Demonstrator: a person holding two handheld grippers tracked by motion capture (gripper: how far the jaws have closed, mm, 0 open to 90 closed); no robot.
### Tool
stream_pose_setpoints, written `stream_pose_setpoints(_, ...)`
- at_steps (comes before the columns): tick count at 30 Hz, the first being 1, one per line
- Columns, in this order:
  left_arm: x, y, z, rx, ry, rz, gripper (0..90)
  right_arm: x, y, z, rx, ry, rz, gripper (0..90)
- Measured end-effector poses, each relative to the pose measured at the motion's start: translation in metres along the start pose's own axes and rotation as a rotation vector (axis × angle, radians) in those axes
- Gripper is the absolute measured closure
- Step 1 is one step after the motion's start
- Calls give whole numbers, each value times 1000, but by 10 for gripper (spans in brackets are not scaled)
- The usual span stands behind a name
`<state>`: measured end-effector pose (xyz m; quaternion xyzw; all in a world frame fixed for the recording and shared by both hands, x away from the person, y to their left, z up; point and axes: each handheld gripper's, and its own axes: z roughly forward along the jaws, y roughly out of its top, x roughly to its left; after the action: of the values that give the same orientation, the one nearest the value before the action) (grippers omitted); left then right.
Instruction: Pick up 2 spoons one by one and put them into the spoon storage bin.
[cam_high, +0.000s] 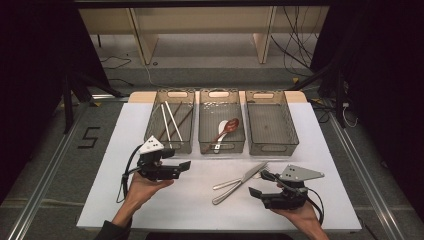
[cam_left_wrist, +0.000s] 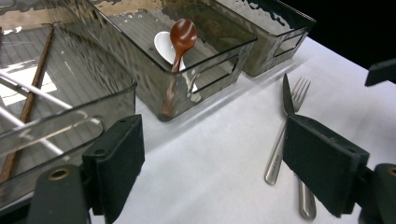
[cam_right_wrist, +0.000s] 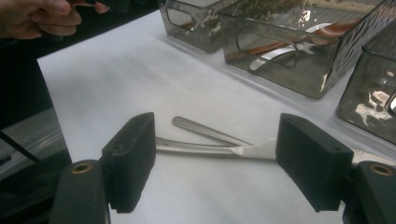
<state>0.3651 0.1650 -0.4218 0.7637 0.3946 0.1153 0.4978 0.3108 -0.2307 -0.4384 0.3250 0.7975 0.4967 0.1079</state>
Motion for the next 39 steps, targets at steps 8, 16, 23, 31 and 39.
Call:
stream_pose_setpoints(8, -2, -20, -15, -23, 15, 11, 195, -3, 10, 10, 49, 3, -55, 297)
stream_pose_setpoints(16, -3, -28, -26, -43, 33, 19, 187, 1, 21, 27, 146, 26, -153, 297)
stream_pose_setpoints(23, -1, -37, -29, -39, 41, 13, 174, 6, 31, 42, 239, 37, -262, 297)
stream_pose_setpoints(31, -1, -41, -35, -64, 51, 17, 168, 10, 38, 55, 326, 52, -366, 297)
stream_pose_setpoints(39, -3, -44, -38, -79, 26, -4, 163, 13, 39, 66, 403, 58, -448, 297)
